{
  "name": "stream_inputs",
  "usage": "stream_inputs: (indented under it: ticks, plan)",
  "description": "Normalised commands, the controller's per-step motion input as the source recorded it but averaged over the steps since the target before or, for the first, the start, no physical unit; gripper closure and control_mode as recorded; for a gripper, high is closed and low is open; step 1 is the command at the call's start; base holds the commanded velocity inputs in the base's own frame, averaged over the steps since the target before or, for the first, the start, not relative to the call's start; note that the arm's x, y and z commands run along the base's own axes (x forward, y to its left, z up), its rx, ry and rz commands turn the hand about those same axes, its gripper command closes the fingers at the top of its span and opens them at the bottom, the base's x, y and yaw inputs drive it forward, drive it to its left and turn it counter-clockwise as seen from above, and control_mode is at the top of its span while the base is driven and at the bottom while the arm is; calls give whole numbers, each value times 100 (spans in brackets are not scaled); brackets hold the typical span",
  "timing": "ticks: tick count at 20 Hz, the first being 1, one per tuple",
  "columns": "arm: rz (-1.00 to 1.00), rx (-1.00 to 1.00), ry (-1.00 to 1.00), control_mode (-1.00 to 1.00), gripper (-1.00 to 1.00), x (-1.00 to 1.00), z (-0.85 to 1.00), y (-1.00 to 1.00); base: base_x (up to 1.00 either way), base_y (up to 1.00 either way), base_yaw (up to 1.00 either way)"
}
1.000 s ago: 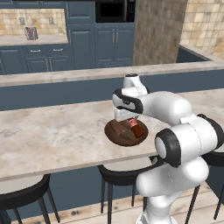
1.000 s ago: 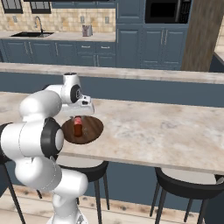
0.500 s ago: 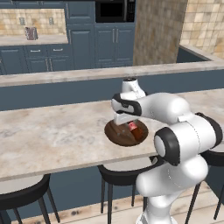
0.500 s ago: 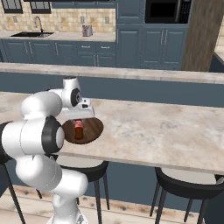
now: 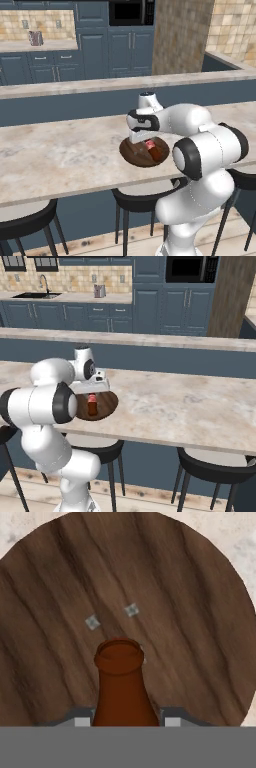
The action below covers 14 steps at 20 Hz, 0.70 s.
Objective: Open the fridge, grab two sodas, and place both sodas inside the bowl with ice on the dining counter.
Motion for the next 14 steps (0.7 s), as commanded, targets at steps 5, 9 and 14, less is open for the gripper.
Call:
stream_inputs:
  ticks: [5,9,14]
  plan:
    - [0,0,0,-100,100,25,-17,0,0,0,0]
    - [1,0,0,-100,100,16,-13,1,0,0,0]
    - [1,0,0,-100,100,8,-13,1,0,0,0]
